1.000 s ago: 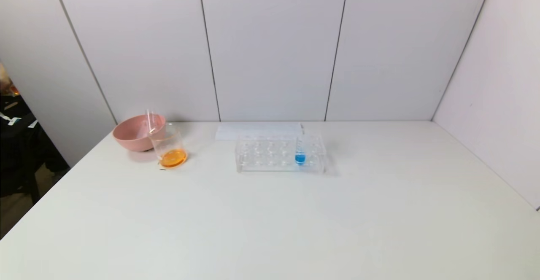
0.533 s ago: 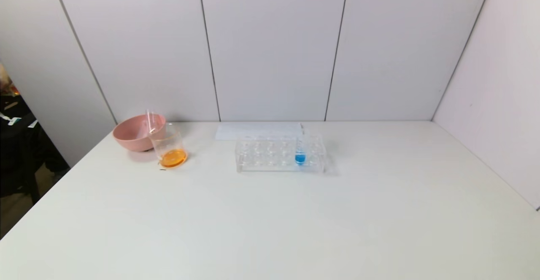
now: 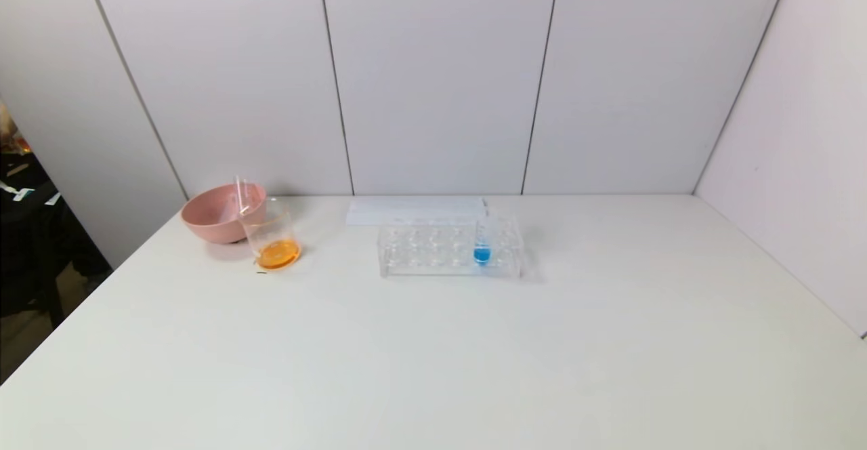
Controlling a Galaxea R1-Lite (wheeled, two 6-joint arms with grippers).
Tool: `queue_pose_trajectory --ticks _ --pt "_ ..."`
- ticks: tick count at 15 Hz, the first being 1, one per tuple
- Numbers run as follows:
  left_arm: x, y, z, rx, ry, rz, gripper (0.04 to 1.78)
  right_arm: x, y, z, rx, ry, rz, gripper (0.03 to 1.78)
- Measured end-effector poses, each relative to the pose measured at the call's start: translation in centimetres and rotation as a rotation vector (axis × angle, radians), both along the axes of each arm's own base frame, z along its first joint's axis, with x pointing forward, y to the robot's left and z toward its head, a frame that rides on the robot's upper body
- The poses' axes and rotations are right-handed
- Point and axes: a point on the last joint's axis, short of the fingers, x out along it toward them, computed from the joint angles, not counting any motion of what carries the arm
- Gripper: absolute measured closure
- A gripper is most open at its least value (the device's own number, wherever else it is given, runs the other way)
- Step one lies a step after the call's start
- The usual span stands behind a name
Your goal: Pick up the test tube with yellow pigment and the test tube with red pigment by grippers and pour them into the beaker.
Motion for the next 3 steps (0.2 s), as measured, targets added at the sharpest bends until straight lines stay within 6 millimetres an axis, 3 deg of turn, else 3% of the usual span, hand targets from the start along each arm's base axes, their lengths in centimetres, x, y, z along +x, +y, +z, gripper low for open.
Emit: queue_pose_trajectory --ticks 3 --pt "0.0 0.0 0.0 0.0 0.0 0.0 0.06 0.0 0.0 0.0 0.0 0.0 0.0 0.11"
